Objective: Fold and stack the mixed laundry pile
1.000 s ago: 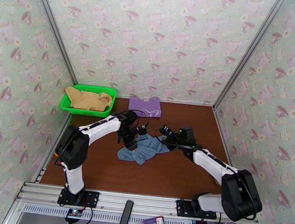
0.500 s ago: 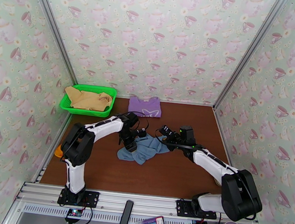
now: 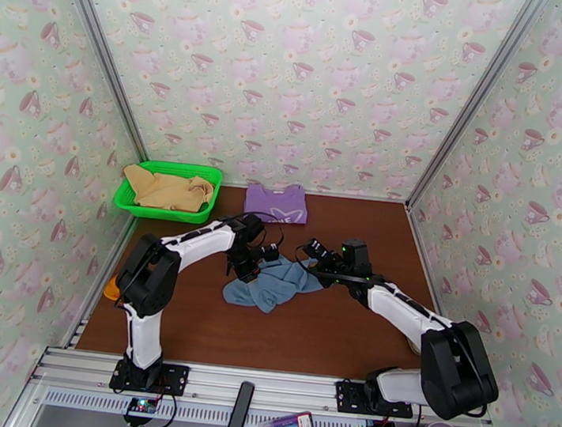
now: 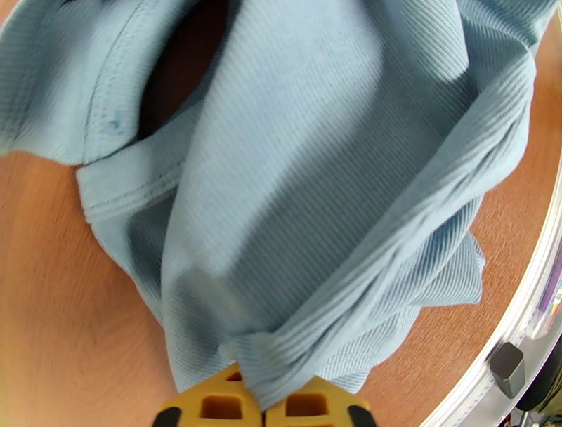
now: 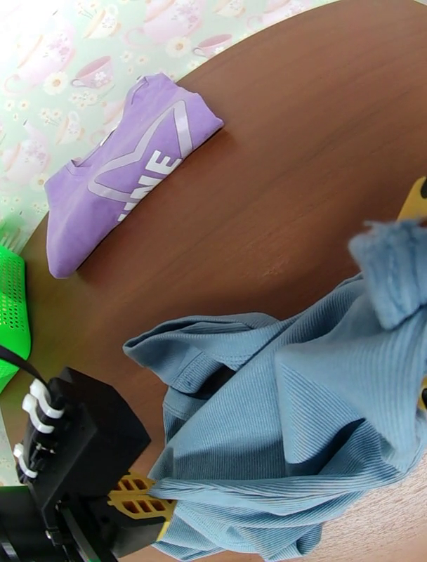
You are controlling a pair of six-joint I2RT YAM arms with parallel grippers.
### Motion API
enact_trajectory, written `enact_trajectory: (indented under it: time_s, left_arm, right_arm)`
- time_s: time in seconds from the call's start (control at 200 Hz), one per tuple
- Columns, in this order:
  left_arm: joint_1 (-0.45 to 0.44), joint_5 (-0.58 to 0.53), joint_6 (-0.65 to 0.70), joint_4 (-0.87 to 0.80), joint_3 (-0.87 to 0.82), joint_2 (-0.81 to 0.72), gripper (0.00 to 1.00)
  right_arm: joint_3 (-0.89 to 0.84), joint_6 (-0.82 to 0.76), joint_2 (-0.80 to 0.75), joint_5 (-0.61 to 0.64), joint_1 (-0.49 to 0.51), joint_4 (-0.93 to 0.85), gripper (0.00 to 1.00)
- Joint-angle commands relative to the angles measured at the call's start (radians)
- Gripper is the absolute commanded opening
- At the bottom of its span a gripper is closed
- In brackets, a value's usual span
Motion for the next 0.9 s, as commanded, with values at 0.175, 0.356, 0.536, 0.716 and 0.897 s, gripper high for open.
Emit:
enact_trajectory:
  time_s: [0.175,0.356,0.536,0.716,0.897]
  left_arm:
    - [-0.041,-0.322,-0.125,-0.091,0.179,-0.395,0.00]
    - [-0.102,-0.431,-0.198,-0.040,0.300,-0.627,0.00]
    - [-0.108,-0.501,-0.235,0.038,0.304,-0.723,0.00]
    - [-0.080,-0.573,-0.179,0.184,0.299,-0.668,0.00]
    - [0.009,-0.526,-0.113,0.286,0.422,-0.473,0.00]
  right_arm:
    - [0.065,0.047,-0.029,0.048,-0.010,-0.053,0.00]
    - [0.173,0.069,-0.147,0.203,-0.011,-0.188,0.00]
    - [0.271,0.044,-0.258,0.250,-0.012,-0.252,0.00]
    - [0.421,-0.003,-0.200,0.309,-0.020,-0.273,0.00]
    - [0.669,0.054,-0.017,0.341,-0.066,-0.290,0.00]
